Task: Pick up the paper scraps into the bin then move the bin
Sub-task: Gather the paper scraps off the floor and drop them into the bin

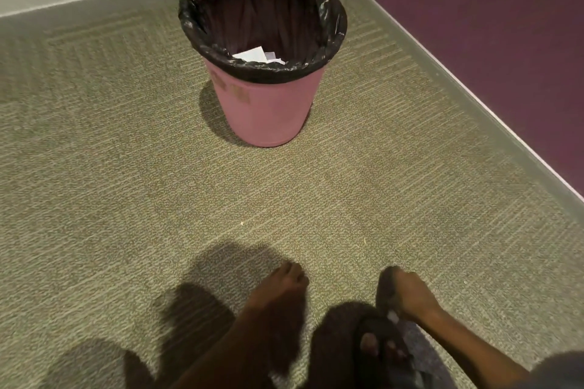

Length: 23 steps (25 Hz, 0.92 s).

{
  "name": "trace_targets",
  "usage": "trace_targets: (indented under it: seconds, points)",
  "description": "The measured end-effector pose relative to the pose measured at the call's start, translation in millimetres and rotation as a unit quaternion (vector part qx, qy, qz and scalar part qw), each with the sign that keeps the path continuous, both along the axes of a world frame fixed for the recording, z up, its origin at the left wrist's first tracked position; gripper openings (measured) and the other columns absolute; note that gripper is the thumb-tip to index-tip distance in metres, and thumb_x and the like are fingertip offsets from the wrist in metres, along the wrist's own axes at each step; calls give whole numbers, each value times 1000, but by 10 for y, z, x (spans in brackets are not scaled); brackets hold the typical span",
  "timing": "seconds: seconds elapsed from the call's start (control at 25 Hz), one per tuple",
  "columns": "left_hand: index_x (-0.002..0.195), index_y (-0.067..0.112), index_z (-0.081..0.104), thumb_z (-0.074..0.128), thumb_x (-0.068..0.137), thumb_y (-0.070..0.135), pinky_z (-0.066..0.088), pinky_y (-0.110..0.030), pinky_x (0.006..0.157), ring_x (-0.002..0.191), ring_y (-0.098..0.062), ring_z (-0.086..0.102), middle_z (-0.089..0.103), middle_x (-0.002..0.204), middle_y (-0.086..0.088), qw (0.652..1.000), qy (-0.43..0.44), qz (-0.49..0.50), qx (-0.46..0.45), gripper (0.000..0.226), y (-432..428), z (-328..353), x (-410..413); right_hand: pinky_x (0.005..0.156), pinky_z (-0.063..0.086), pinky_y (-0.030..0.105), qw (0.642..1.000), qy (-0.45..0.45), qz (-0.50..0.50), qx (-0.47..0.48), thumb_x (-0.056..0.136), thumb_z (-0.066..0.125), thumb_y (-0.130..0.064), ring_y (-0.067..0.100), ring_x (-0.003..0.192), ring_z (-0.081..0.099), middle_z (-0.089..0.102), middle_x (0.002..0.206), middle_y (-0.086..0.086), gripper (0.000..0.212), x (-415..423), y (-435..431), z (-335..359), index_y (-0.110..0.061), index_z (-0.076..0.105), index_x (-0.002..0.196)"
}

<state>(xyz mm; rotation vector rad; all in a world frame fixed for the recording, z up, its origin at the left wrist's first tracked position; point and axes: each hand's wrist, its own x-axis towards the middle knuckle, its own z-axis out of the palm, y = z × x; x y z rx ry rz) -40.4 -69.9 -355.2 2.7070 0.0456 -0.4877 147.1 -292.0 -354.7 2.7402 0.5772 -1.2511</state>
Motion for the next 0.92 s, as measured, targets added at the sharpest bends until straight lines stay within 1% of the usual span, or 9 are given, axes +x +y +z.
trace_targets:
  seconds: [0.12, 0.2, 0.28, 0.36, 0.44, 0.52, 0.72, 0.84, 0.92]
  points:
    - [115, 7, 56, 49, 92, 18, 47, -38, 84, 110, -28, 54, 54, 119, -11, 999, 36, 22, -29, 27, 122, 121, 122, 60, 54, 24, 999, -3, 27, 31, 57, 58, -17, 19, 75, 72, 73, 73, 1, 21, -23, 164, 58, -15, 72, 72]
    - [108, 6, 61, 44, 95, 15, 52, -42, 79, 95, -27, 60, 60, 107, -12, 988, -46, 93, -111, 23, 292, 371, 311, 58, 52, 26, 995, -22, 49, 81, 73, 62, -4, 20, 70, 70, 70, 70, 3, 13, 76, 469, 300, -13, 68, 66]
    - [101, 5, 65, 42, 96, 12, 56, -38, 63, 76, -19, 60, 62, 94, -7, 943, -240, 179, -147, 25, 502, 713, 545, 60, 52, 27, 980, -27, 17, 194, 79, 68, 2, 17, 68, 66, 68, 72, 3, 22, 243, 885, 784, -15, 63, 65]
    - [107, 4, 66, 49, 96, 9, 55, -21, 62, 74, -10, 57, 59, 98, 1, 876, -386, 259, -129, 21, 785, 1210, 776, 65, 52, 27, 937, -37, -16, 347, 82, 73, -4, 16, 74, 67, 70, 80, 2, 13, 402, 1339, 1438, -13, 66, 75]
    - [107, 6, 67, 56, 94, 10, 50, -12, 64, 77, -6, 53, 55, 100, 3, 820, -471, 310, -97, 17, 1136, 1736, 1001, 68, 55, 23, 884, -57, -30, 463, 83, 74, -10, 11, 78, 69, 71, 87, -1, 7, 519, 1756, 2049, -13, 68, 84]
    - [107, 9, 67, 60, 93, 16, 51, -17, 67, 84, -7, 53, 57, 103, -1, 790, -507, 336, -78, 18, 1515, 2105, 1175, 68, 57, 21, 842, -86, -24, 533, 84, 73, -12, 9, 79, 70, 71, 89, -2, 7, 612, 2141, 2465, -14, 68, 87]
    - [115, 15, 65, 64, 87, 30, 46, -24, 82, 97, -13, 53, 57, 113, -7, 821, -457, 342, -31, 32, 2241, 2377, 1609, 70, 61, 38, 786, -186, 17, 590, 83, 74, -19, 16, 75, 70, 71, 82, -1, 7, 830, 2963, 2764, -13, 70, 85]
    - [128, 17, 56, 69, 83, 35, 50, -40, 94, 107, -24, 58, 53, 125, -10, 864, -376, 335, -22, 50, 2454, 2333, 1789, 68, 60, 39, 793, -217, 36, 568, 84, 74, -19, 13, 70, 68, 70, 77, -2, 7, 991, 3252, 2660, -12, 70, 84]
    - [137, 19, 47, 69, 83, 39, 49, -41, 96, 110, -26, 57, 46, 131, -12, 890, -323, 321, -21, 61, 2477, 2301, 1824, 71, 60, 39, 806, -230, 53, 542, 83, 75, -20, 11, 72, 67, 70, 78, -1, 9, 1070, 3347, 2559, -12, 71, 84]
